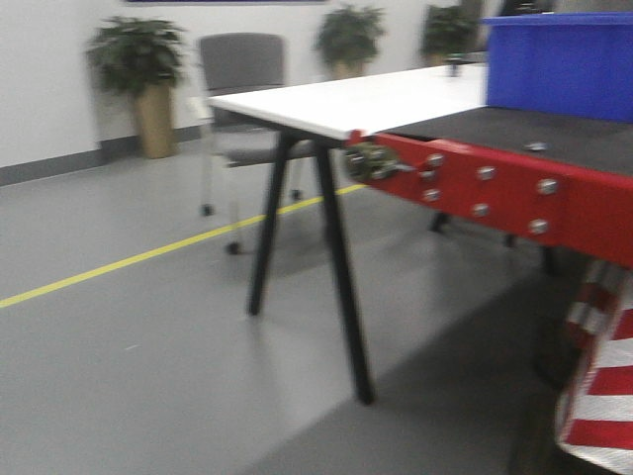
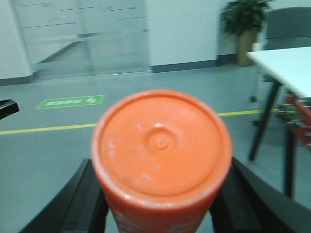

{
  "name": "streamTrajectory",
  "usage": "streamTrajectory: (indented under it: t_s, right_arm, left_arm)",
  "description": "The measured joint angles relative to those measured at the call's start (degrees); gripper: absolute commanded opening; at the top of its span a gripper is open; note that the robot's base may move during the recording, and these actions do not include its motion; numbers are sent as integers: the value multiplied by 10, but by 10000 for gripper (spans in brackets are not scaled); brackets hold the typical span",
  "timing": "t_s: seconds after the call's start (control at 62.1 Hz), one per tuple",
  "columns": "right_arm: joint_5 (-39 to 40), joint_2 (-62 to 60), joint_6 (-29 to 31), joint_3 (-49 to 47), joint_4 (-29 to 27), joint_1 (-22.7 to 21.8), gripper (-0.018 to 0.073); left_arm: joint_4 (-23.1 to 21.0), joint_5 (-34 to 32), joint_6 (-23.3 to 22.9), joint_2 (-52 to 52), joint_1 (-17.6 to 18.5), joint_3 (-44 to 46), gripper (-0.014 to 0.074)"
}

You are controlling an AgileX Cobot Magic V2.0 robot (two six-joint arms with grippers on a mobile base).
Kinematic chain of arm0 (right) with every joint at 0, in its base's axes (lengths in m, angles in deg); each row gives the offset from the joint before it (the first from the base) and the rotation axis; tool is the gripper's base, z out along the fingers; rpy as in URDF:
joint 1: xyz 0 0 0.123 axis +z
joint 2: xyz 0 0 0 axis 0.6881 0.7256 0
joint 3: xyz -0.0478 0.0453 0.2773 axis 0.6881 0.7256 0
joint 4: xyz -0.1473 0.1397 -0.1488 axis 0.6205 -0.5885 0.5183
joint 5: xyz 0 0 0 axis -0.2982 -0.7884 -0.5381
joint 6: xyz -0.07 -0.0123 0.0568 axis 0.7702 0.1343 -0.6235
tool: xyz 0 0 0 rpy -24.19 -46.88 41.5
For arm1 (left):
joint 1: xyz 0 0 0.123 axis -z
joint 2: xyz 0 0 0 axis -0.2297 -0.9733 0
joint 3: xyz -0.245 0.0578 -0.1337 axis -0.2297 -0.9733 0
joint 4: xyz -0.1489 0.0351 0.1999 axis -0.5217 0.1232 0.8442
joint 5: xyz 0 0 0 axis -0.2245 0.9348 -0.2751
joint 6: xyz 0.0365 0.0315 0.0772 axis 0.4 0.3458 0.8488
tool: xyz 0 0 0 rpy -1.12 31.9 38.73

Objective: Grab orange capacitor from left shelf to right conveyor
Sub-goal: 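Drive the base from the shelf to the black conveyor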

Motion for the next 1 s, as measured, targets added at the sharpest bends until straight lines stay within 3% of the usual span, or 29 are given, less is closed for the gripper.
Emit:
streamTrajectory:
  t_s: [0.999]
  right_arm:
    - [0, 0, 0, 0, 0, 0, 56]
  left_arm:
    - [0, 0, 0, 0, 0, 0, -105]
